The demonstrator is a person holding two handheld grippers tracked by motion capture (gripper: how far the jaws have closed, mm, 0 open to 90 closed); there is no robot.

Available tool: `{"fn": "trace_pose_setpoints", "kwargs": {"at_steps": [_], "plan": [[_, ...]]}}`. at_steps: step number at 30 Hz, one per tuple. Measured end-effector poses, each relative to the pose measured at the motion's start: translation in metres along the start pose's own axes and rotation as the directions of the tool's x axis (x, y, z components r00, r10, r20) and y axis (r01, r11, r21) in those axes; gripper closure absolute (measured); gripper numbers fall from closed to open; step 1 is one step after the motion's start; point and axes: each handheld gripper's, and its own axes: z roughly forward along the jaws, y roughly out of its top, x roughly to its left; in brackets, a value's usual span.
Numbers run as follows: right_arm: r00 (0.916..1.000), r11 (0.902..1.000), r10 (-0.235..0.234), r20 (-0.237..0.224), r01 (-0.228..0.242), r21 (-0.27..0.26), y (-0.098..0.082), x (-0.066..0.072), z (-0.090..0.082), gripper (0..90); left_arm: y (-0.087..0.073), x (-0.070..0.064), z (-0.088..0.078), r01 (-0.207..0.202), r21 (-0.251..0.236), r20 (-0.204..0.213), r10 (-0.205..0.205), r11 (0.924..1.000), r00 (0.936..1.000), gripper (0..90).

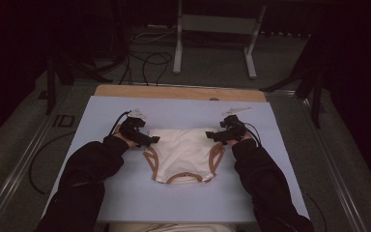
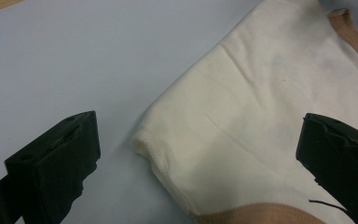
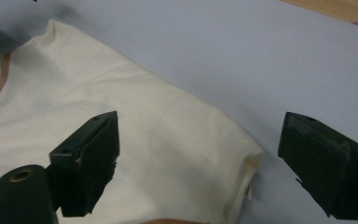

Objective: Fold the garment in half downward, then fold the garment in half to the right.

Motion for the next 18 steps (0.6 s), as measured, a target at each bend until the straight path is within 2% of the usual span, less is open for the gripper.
{"fn": "trace_pose_setpoints", "kwargs": {"at_steps": [7,18], "plan": [[0.9998,0.9998,-0.021,-0.003,0.021,-0.002,0.001,0.008,-0.001,10.8,0.0,0.0,-0.008,-0.02,-0.005,-0.004,0.02,0.9998,0.9998,0.4],[0.9993,0.9992,-0.038,0.0,0.038,-0.012,0.004,0.011,-0.006,10.8,0.0,-0.005,-0.021,-0.038,-0.037,0.01,0.038,0.9986,0.9992,0.4]]}}
